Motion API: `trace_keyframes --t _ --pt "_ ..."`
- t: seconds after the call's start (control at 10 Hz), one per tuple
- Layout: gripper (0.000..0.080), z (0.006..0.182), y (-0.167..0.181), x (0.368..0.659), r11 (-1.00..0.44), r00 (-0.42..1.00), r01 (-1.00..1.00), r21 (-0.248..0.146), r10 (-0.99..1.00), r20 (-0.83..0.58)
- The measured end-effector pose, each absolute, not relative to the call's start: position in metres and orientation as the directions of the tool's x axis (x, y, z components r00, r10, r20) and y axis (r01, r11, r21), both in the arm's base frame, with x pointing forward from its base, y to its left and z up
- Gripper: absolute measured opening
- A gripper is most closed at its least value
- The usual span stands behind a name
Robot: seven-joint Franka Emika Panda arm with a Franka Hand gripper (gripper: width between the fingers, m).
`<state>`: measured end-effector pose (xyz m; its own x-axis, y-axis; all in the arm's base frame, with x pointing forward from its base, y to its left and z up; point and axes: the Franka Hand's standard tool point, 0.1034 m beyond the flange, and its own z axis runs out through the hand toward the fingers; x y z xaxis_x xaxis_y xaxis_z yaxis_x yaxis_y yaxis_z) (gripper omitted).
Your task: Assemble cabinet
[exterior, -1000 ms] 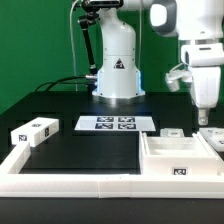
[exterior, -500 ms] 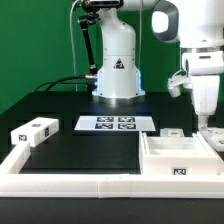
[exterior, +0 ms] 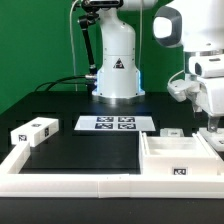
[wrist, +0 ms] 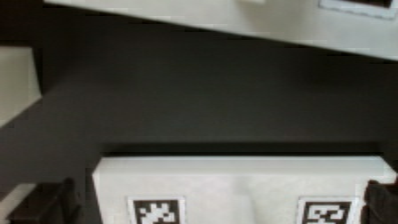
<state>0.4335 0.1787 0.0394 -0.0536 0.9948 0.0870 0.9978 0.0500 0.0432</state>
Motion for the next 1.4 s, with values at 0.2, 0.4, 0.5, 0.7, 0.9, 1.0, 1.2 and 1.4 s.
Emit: trace_keyframes --t 0.2,0.4,0.5,0.7,0.9,1.0,1.2,1.4 --pt "0.0797 0.035 0.184 0.432 0.061 -0.065 0.997 0.045 0.993 0.096" --pt "0.0797 0.025 0.202 0.427 0.085 -0.088 0.996 0.028 0.990 0.109" --pt "0.0797 0.023 0.207 0.427 0.084 -0.086 0.996 0.024 0.990 0.113" --pt "0.0797 0.017 0.209 0.422 0.078 -0.079 0.997 0.012 0.990 0.115" --pt "0.0797 0.011 0.209 0.418 0.069 -0.069 0.998 -0.001 0.991 0.116" --pt "0.0683 0.011 0.210 0.417 0.061 -0.061 0.998 -0.004 0.991 0.116" --pt "0.0482 0.011 0.210 0.418 0.059 -0.058 0.998 -0.003 0.992 0.116" --pt "0.0348 0.011 0.210 0.419 0.056 -0.055 0.998 -0.003 0.992 0.116"
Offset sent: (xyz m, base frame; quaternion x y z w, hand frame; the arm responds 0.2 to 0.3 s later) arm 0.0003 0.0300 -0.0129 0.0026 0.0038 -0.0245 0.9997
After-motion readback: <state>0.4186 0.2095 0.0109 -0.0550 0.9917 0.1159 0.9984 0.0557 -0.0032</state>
